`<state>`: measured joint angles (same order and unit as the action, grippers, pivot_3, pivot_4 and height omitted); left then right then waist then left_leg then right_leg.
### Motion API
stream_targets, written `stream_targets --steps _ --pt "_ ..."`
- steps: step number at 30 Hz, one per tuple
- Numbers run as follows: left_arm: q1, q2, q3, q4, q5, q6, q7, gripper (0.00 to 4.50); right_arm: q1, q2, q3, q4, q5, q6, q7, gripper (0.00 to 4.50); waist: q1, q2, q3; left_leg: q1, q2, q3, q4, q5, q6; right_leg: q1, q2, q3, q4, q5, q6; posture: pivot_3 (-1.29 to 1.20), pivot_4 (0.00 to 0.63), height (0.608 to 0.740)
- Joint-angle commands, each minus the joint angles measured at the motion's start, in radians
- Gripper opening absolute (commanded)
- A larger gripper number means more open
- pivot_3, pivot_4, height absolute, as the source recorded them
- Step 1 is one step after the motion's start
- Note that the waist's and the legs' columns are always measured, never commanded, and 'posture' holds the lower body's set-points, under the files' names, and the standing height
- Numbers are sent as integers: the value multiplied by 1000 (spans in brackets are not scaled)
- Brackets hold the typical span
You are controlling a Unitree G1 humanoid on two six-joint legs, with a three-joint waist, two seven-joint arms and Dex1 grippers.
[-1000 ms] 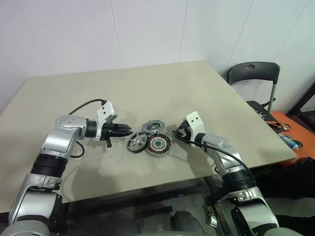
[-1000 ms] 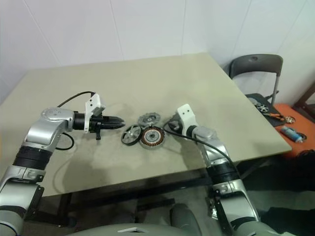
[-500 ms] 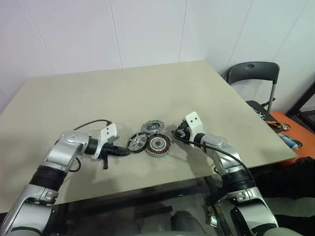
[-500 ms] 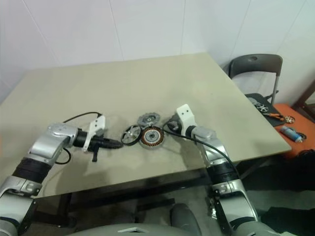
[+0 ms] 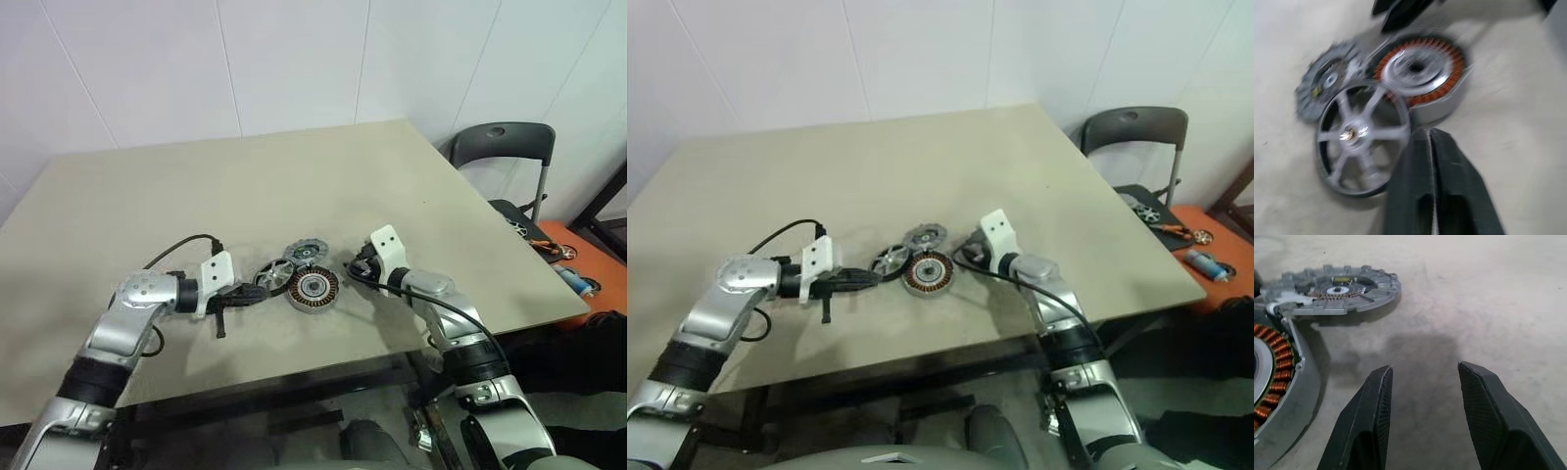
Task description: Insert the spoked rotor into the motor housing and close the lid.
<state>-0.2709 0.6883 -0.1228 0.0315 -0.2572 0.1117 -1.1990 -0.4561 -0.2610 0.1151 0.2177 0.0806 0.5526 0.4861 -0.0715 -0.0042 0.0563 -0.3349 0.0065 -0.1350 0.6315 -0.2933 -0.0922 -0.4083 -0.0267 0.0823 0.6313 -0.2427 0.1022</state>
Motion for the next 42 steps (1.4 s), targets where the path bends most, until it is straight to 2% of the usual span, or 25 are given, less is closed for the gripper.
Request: stream_targets --steps 1,4,9,16,23,26,29,32,42 --pt "14 13 45 -48 -17 -40 10 1636 -10 6 9 -36 -7 -17 -6 2246 3 0 0 0 0 0 1 0 0 1 0 0 0 0 0 0 0 740" --pt "-1 16 44 -6 34 -89 47 2667 -12 7 17 -33 -8 -19 -3 2246 3 0 0 1 0 0 2 0 0 2 0 0 0 -1 1 0 0 740" --pt "-45 -4 52 84 126 -293 130 2667 -15 5 20 -26 -10 -26 -4 2246 2 0 0 2 0 0 2 0 0 3 0 0 0 0 1 0 0 740" --pt "1 -4 -18 181 274 -578 200 2667 -6 6 17 -27 -17 -30 -7 2246 2 0 0 2 0 0 0 0 0 2 0 0 -1 1 -1 0 0 740" --pt "-7 -20 -67 363 362 -716 271 2667 -5 8 20 -23 -21 -34 -9 2246 4 0 0 2 0 0 1 0 0 3 0 0 0 1 -1 0 0 740" --pt "-46 -56 -83 465 436 -788 366 2667 1 2 24 -26 -27 -40 -9 2246 11 1 -1 4 0 0 1 0 0 4 0 0 0 1 -1 0 0 740" --pt "-74 -85 -93 536 496 -839 463 2667 9 -1 24 -34 -29 -40 -9 2246 19 1 -1 14 0 0 1 0 0 14 0 0 -1 -2 3 0 0 740" --pt "-85 -97 -113 582 556 -891 545 2667 17 -5 23 -42 -31 -40 -9 2246 27 1 -1 16 0 0 1 0 0 16 0 0 0 -4 0 0 0 740" --pt "-126 -150 -149 678 615 -910 668 2667 29 -6 23 -50 -37 -35 -10 2246 40 9 -6 17 0 0 1 1 0 18 0 0 0 -4 0 0 0 740"
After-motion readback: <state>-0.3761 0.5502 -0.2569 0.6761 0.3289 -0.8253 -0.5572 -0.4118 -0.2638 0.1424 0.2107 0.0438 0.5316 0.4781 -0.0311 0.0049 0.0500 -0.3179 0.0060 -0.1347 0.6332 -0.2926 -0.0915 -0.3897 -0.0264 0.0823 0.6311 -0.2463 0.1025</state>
